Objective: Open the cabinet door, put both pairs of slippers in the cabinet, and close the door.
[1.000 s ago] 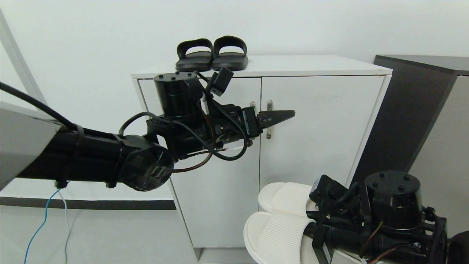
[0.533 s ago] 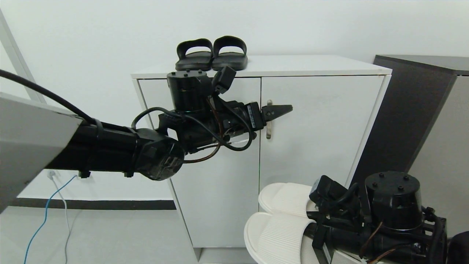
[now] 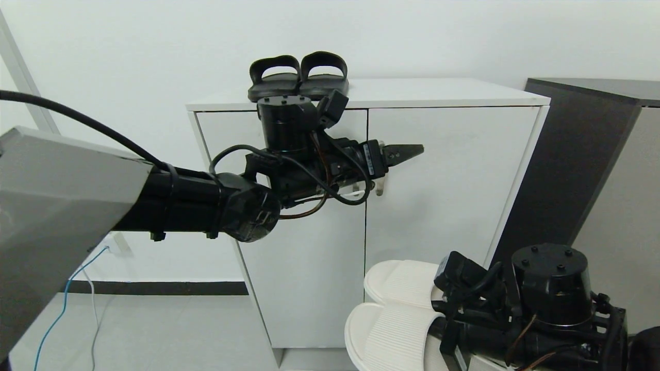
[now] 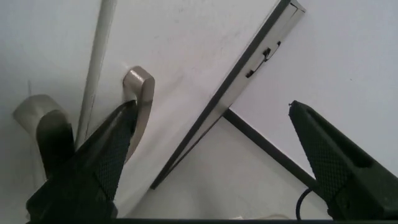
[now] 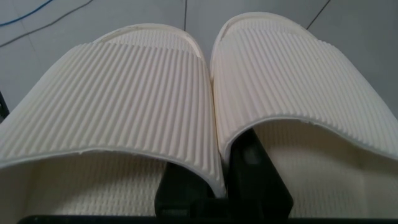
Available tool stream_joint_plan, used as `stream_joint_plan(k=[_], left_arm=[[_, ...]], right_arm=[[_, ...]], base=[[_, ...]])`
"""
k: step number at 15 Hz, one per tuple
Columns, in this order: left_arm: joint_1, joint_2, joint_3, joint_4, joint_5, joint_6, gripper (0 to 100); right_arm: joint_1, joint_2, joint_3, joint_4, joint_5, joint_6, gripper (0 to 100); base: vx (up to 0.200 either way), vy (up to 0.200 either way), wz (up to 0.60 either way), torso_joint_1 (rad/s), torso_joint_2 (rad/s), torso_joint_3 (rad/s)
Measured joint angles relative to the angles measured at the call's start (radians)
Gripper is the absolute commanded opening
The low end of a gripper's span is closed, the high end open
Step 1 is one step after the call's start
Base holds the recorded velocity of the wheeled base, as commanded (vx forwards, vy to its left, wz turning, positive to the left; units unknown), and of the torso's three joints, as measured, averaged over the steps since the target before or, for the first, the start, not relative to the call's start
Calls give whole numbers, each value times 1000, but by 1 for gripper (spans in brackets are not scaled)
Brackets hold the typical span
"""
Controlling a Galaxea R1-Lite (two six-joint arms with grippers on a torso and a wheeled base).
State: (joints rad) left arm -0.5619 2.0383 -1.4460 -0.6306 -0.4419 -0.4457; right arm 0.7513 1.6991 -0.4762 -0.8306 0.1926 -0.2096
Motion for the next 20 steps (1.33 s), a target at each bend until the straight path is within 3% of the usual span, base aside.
stream_joint_plan(k=[7, 17, 20], left_arm=[[-3, -22, 69, -11, 2, 1, 0], [-28, -200, 381, -172, 0, 0, 0], [6, -241, 443, -257, -8, -2, 0]], right_arm=[[26, -1, 29, 1, 39, -19, 0], [52, -19, 58, 1, 72, -24, 0], [54, -19, 61, 1, 71, -24, 0]], base=[[0, 0, 0, 0, 0, 0], [0, 0, 0, 0, 0, 0], [0, 0, 0, 0, 0, 0]])
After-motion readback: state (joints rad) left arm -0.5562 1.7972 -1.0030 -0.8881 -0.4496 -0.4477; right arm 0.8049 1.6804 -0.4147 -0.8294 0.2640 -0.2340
